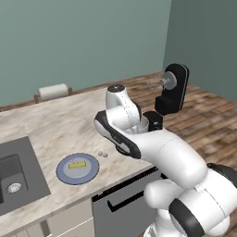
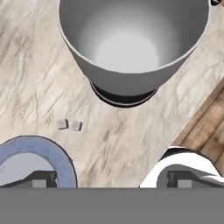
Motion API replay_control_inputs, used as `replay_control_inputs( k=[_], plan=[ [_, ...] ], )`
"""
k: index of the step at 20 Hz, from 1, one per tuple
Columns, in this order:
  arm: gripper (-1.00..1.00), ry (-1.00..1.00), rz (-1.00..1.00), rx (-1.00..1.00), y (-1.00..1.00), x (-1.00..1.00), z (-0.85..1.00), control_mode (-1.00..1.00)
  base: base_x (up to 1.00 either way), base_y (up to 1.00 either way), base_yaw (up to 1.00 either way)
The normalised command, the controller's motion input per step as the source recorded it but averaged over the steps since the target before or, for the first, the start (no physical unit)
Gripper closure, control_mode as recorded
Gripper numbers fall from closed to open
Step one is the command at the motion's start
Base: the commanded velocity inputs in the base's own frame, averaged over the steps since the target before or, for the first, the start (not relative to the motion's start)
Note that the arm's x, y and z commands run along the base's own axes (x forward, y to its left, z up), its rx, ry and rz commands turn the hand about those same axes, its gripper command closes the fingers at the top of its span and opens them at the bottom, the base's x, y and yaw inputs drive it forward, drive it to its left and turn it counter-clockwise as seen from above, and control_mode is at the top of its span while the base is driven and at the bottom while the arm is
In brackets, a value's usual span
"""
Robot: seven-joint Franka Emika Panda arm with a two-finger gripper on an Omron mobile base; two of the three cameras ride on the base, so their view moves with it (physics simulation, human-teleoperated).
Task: Add butter and sugar cubes to the stand mixer bowl and then turn on the stand mixer to begin making frosting.
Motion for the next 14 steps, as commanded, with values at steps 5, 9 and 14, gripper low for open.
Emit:
replay_control_inputs(
  k=[5, 9, 14],
  plan=[
    [-1.00, 0.05, 0.00, 0.00, 0.34, 0.18, -0.23, -1.00, 0.00, 0.00, 0.00],
    [-1.00, 0.08, 0.00, 0.00, 0.25, 0.02, -0.18, -1.00, 0.00, 0.00, 0.00],
    [-1.00, 0.05, 0.00, 0.00, 0.18, 0.02, -0.20, -1.00, 0.00, 0.00, 0.00]
  ],
)
